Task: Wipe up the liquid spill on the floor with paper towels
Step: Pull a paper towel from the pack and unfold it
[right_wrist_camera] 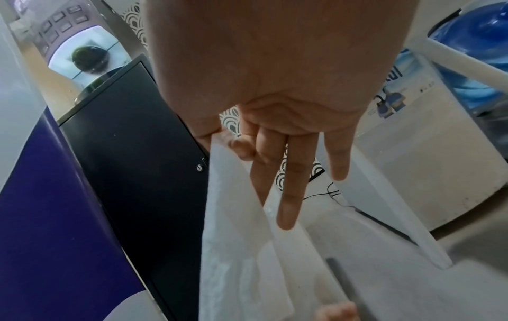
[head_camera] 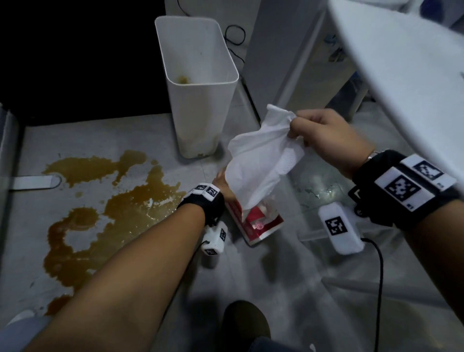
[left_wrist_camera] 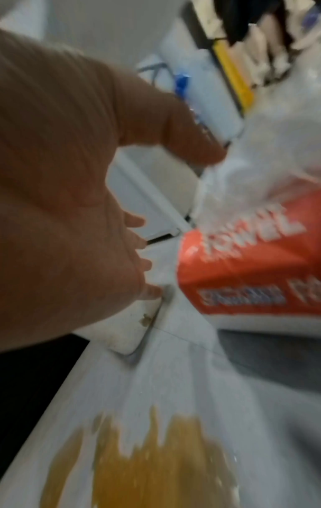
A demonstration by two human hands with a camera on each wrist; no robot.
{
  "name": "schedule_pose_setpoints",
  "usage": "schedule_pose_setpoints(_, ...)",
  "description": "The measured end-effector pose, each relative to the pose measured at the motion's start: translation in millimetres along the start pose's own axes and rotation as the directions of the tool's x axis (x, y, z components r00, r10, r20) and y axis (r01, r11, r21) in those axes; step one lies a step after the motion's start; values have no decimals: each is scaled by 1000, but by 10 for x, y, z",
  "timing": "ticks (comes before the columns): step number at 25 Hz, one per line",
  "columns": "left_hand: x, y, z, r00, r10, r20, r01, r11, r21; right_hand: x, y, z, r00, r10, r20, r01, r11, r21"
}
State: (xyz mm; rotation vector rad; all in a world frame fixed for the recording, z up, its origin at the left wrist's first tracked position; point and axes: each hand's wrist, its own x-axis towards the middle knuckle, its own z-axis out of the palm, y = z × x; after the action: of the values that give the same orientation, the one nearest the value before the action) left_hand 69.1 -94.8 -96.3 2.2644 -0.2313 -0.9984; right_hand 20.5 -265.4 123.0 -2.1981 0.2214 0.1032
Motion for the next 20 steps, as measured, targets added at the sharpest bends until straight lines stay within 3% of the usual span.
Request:
schedule_pose_setpoints(2,-195,-12,-376,996,-80,-30,80,997,1,1,-79,44,999,3,-32,1,995,102)
schedule_pose_setpoints(3,-297,8,-522,996,-53,-71,44,991,-124,22,-97,67,998,12,-59,-1,985,170)
schedule_pose_setpoints(4,-441,57,-711,996,20,-90,-53,926,-374,40,-149,95,996,19,-93,3,972,237)
schedule_pose_setpoints(5,-621,139,-873,991,111,-79,-134,695,-706,55,-197,124,991,37,-132,2,958,286)
schedule_pose_setpoints(6,-807,202,-1009,979,195,-53,-126,382,-916,56,-253,159,984,58,-167,-2,947,320)
schedule_pose_setpoints(7,-949,226,-1156,969,240,-53,-87,133,-987,50,-305,201,979,74,-193,-3,939,343)
schedule_pose_setpoints(8,-1063,207,-1276,969,244,-40,-47,23,-999,35,-358,253,977,75,-201,0,935,354)
schedule_pose_setpoints(9,-1187,190,-1391,977,214,-23,-29,23,-999,8,-413,307,977,65,-201,9,938,347)
schedule_pose_setpoints(11,-1355,96,-1612,958,285,20,-3,80,-997,-56,-521,392,979,34,-199,32,947,319)
schedule_pose_setpoints(15,-1685,201,-1682,920,340,196,19,460,-888,-203,-708,519,979,17,-203,44,955,295)
schedule_pose_setpoints(17,-1834,304,-1635,921,329,210,-33,602,-798,-283,-751,573,974,54,-219,9,960,280)
schedule_pose_setpoints(18,-1885,305,-1617,939,297,174,-52,621,-782,-315,-756,583,976,98,-194,-42,961,275)
schedule_pose_setpoints(20,-1959,233,-1648,968,233,96,-55,567,-822,-341,-703,543,976,216,-14,-204,939,276)
